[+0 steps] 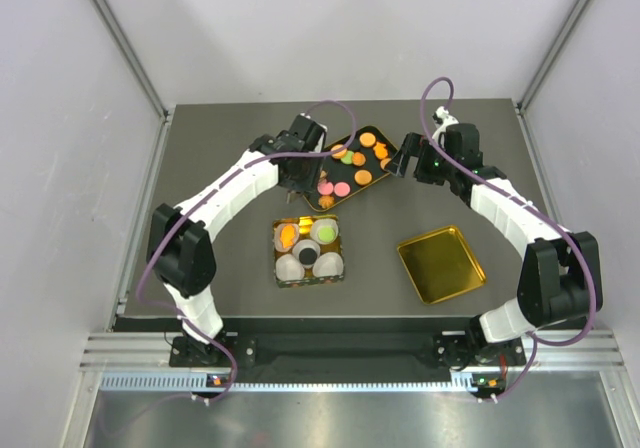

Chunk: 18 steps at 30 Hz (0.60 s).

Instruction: Pack the cookies

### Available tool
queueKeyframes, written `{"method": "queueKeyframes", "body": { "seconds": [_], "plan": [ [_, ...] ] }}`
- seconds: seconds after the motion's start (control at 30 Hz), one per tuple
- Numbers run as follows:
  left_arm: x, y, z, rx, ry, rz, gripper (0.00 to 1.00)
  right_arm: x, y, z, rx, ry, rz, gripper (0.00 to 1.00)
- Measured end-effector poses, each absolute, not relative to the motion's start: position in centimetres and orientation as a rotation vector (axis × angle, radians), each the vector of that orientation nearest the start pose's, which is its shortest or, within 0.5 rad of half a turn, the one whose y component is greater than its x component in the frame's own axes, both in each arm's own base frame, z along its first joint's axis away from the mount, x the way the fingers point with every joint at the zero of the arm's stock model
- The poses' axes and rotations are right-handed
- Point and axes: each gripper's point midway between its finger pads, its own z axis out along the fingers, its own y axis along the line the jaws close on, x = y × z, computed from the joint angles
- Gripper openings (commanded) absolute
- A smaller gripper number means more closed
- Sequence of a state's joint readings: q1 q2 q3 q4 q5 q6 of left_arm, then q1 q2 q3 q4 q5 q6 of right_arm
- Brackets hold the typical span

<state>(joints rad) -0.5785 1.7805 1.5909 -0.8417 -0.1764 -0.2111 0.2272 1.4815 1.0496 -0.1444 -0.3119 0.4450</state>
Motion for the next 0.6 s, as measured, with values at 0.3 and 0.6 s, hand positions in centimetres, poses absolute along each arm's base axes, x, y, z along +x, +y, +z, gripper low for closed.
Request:
{"method": "queueKeyframes", "body": {
  "seconds": [0.3, 0.6],
  "plan": [
    [36.40, -21.05, 14.57, 0.411, 2.555, -0.053, 0.50, 39.42, 16.39, 16.85, 0.053, 2.204, 0.719, 1.00],
    [36.45, -21.06, 14.15, 0.408, 2.565, -0.047, 0.46, 39.41, 16.39, 16.83, 0.053, 2.205, 0.719, 1.00]
  ]
}}
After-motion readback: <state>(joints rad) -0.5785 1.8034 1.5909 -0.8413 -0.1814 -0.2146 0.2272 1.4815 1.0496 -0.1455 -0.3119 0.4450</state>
